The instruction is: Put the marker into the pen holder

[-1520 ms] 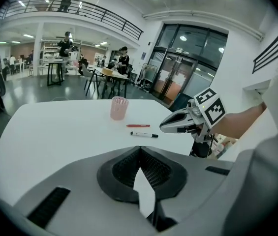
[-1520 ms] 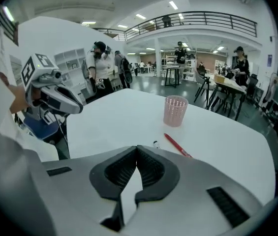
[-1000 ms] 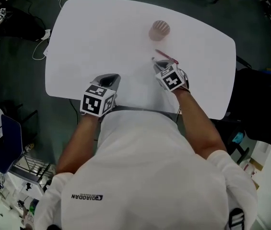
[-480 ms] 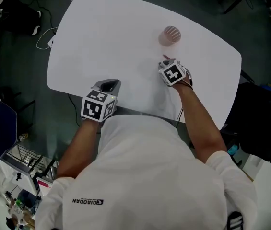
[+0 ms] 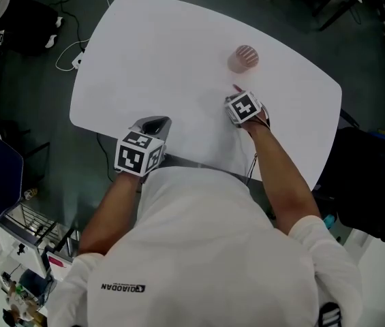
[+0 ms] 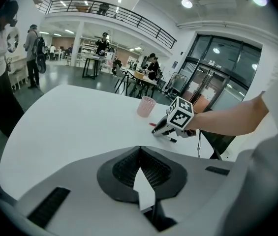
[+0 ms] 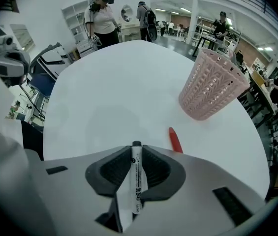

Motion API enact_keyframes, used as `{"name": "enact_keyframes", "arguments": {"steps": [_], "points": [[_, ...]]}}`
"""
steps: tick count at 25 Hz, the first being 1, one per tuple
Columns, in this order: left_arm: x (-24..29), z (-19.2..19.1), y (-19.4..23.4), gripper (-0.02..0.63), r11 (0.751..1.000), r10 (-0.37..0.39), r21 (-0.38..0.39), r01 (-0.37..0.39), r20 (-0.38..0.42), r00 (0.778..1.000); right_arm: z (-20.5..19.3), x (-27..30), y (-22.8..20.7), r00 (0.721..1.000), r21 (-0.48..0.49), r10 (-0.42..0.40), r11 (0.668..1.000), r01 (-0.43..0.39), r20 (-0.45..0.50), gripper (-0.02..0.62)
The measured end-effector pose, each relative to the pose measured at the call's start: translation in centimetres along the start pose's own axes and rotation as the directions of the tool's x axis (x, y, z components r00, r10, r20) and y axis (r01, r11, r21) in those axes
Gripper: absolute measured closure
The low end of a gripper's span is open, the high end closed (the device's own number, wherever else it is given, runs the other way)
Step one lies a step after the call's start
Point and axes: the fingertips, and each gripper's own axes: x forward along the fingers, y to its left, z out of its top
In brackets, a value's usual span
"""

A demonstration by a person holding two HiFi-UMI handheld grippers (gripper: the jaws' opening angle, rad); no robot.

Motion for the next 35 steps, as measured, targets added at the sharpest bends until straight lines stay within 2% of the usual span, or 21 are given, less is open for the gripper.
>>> {"name": "enact_keyframes", "arguments": {"steps": [2, 6, 11, 16, 19, 23, 28, 31, 35], "points": [[-0.2, -0.1, -0.1, 0.578, 1.0, -0.004, 0.003, 0.004, -0.003, 1.0, -0.1, -0.2, 0.2, 1.0, 0.004, 0.002, 1.0, -0.002, 0.021, 0.507], [-0.1, 0.2, -0.4, 0.578, 1.0, -0.019, 0.02, 0.019, -0.004, 1.0, -0.3, -1.2, -0.6, 0.998, 0.012, -0.046, 0.999, 0.046, 0.042, 0.508], [0.1, 1.0, -1.2, 0.578, 0.997, -0.05, 0.065, 0.05, -0.001, 0.999, 0.1, -3.9, 0.1, 0.991, 0.082, -0.043, 0.996, 0.033, 0.126, 0.508], [0.9, 1.8, -2.3, 0.578, 0.99, -0.082, 0.116, 0.083, -0.014, 0.997, -0.1, -7.1, 0.0, 0.974, 0.157, -0.059, 0.987, 0.024, 0.218, 0.509], [1.4, 1.9, -2.9, 0.578, 0.982, -0.106, 0.151, 0.111, -0.037, 0.994, -0.2, -9.0, 0.0, 0.955, 0.207, -0.074, 0.978, 0.013, 0.287, 0.511], [2.3, 2.5, -3.8, 0.578, 0.97, -0.134, 0.195, 0.144, -0.06, 0.989, 0.0, -12.0, -0.2, 0.91, 0.301, -0.095, 0.953, -0.033, 0.403, 0.512], [3.2, 4.6, -5.2, 0.578, 0.957, -0.163, 0.236, 0.171, -0.053, 0.985, 0.4, -15.9, -1.4, 0.826, 0.42, -0.144, 0.9, -0.12, 0.545, 0.512], [3.5, 5.6, -5.3, 0.578, 0.955, -0.161, 0.244, 0.167, -0.042, 0.986, 1.0, -17.5, -2.5, 0.784, 0.453, -0.176, 0.88, -0.147, 0.596, 0.512], [3.1, 5.8, -4.6, 0.578, 0.962, -0.144, 0.229, 0.146, -0.025, 0.989, 2.6, -19.2, -4.0, 0.728, 0.468, -0.216, 0.869, -0.16, 0.651, 0.512]]}}
